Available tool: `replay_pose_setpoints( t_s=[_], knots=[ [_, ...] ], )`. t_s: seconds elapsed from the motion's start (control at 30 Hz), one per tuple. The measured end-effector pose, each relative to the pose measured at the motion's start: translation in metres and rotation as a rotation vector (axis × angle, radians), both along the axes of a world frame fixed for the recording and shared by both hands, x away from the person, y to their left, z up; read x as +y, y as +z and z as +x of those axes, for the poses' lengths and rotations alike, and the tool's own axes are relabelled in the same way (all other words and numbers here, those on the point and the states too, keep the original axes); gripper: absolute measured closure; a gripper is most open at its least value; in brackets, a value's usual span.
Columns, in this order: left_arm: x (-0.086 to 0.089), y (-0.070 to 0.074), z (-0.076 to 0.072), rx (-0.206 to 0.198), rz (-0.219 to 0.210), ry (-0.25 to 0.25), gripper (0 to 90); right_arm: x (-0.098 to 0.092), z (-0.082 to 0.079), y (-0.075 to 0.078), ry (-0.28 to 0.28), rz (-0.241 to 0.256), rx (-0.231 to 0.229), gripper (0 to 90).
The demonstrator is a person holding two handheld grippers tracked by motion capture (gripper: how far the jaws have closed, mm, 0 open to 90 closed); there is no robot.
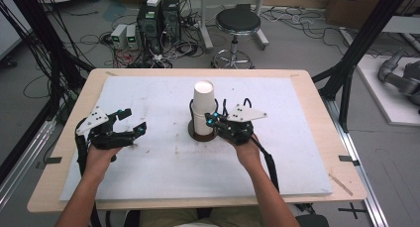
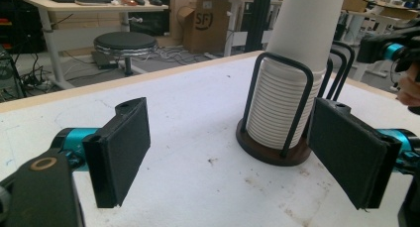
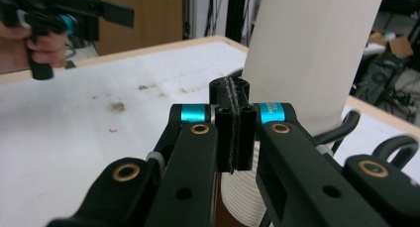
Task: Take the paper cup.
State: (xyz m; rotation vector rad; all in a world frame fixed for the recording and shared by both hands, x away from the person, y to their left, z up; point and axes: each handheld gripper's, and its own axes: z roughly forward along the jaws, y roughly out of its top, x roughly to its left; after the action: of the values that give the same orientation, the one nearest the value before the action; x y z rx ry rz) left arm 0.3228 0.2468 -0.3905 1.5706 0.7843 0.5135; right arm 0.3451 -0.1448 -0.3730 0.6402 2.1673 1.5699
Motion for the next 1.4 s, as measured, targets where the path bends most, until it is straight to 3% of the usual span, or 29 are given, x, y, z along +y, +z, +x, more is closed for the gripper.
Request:
replay_pose_setpoints(
  t_s=[0.17,0.47,0.73,1.03,1.13,1.23,1.4],
  knots=[
    [0.001,0.000,0.000,0.000,0.001,0.004,16.9,0.011,0.004,-0.015,-0.036,-0.037,0.050,90.0],
    [-0.001,0.000,0.001,-0.005,-0.008,0.001,17.0,0.019,0.011,-0.026,-0.066,-0.054,0.088,90.0],
    [-0.013,0.016,0.016,-0.043,-0.038,-0.049,17.0,0.022,0.012,-0.028,-0.116,-0.046,0.106,90.0],
    [-0.039,0.043,0.051,-0.036,-0.018,-0.146,16.9,0.020,0.014,-0.028,-0.130,-0.020,0.127,90.0],
    [-0.052,0.051,0.061,-0.027,-0.002,-0.179,16.9,0.018,0.016,-0.028,-0.133,-0.010,0.137,90.0],
    [-0.075,0.061,0.076,-0.026,0.001,-0.256,16.7,0.018,0.016,-0.027,-0.129,-0.010,0.139,90.0],
    [-0.098,0.071,0.086,-0.024,0.042,-0.294,16.7,0.018,0.017,-0.027,-0.128,-0.009,0.145,90.0]
  ],
)
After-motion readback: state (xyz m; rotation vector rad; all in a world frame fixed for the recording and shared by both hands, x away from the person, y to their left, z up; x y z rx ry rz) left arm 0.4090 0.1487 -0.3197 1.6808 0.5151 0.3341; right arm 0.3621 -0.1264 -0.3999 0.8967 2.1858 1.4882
